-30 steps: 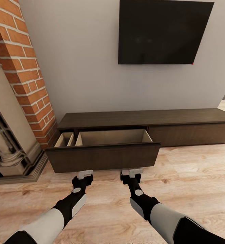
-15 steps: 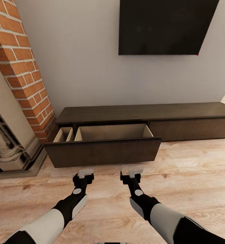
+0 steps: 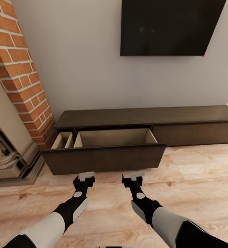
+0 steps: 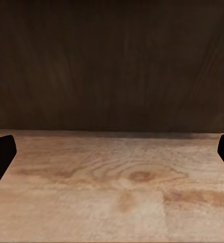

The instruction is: Place each of the two pumpkins and all three candles from the living room inside a cabinet in the living room (use any cabinet), then make sure every cabinet is closed, and position the cauldron so it is next to a table in the living room.

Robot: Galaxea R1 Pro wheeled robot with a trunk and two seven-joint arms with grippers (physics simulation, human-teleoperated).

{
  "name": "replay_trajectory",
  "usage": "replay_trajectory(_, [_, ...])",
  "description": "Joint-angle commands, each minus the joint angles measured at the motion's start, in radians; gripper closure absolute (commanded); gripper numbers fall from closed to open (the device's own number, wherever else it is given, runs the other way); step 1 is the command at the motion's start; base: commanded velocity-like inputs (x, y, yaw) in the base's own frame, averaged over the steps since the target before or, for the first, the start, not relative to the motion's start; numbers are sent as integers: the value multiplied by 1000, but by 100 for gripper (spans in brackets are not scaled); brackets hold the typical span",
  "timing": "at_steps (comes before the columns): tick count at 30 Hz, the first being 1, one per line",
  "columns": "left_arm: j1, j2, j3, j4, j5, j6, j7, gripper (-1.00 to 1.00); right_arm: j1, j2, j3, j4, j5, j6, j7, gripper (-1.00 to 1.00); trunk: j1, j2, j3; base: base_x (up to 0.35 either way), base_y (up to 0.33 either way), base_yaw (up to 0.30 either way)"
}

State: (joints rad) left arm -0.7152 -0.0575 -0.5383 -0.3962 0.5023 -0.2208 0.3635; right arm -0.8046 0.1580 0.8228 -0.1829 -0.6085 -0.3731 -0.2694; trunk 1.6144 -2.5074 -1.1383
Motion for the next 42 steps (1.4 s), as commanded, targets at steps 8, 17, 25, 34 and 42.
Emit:
replay_trajectory(8, [-1,1,-7,5,9,-5,6,-100,-1,-1,9,0,-7,-3,-5,-100,0,0,-1,341,0,0])
replay_trajectory(17, [0,2,-10,6,9,-6,6,-100,-1,0,9,0,-7,-3,-5,-100,0,0,-1,253,0,0])
replay_trajectory(25, [0,2,-11,7,9,-8,6,-100,-1,0,9,0,-7,-3,-5,-100,2,-1,-12,14,0,0])
replay_trajectory(34, [0,2,-12,5,7,-8,6,-100,-1,0,9,0,-7,-3,-5,-100,5,-3,-43,0,0,0])
replay_trajectory(42, [1,2,-14,5,7,-8,6,-100,-1,0,9,0,-7,-3,-5,-100,5,-3,-43,1,0,0])
